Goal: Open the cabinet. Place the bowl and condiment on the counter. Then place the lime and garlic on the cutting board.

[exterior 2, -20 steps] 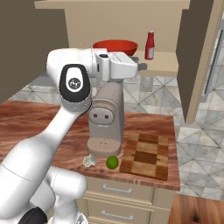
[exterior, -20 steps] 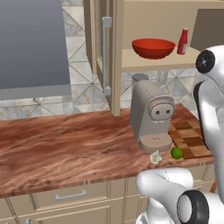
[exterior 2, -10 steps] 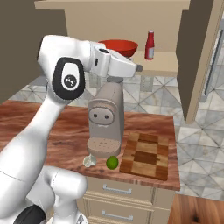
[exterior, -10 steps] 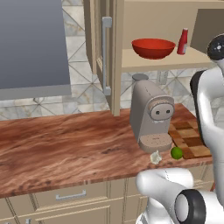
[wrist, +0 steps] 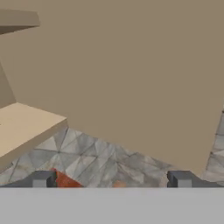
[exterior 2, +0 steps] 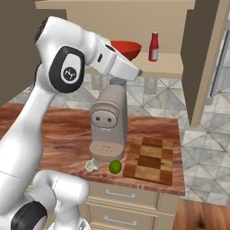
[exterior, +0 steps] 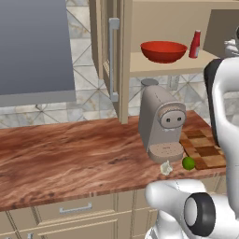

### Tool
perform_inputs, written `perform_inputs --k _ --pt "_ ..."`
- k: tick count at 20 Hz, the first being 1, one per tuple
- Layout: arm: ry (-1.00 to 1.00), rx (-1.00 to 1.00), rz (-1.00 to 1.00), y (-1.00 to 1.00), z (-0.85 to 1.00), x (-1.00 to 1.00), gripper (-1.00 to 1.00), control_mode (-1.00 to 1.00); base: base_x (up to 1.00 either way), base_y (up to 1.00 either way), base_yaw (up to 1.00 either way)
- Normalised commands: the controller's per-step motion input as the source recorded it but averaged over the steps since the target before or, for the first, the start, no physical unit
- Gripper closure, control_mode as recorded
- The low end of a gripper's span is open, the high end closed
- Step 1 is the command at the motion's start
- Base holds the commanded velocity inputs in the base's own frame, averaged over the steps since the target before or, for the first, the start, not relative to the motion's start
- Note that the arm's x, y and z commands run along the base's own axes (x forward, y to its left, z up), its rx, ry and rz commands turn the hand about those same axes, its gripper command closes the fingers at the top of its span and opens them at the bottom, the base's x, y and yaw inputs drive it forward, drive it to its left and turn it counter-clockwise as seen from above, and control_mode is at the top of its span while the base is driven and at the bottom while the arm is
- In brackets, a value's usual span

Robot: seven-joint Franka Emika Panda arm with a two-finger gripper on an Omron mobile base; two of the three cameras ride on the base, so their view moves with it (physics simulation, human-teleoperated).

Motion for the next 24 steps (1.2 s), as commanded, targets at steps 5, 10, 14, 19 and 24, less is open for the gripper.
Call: perform_inputs --k 5,10,14,19,24 --pt "0.0 0.19 0.09 0.21 0.0 0.0 -1.0 -1.0 0.0 0.0 0.0" --pt "0.0 0.14 0.1 0.37 0.0 0.0 -1.0 -1.0 0.0 0.0 0.0" --pt "-0.01 0.11 0.1 0.38 -0.02 0.0 -1.0 -1.0 0.0 0.0 0.0" --pt "-0.14 0.07 0.13 0.32 -0.08 0.0 -1.0 -1.0 0.0 0.0 0.0" --pt "-0.21 0.05 0.16 0.27 -0.14 0.0 -1.0 -1.0 0.0 0.0 0.0"
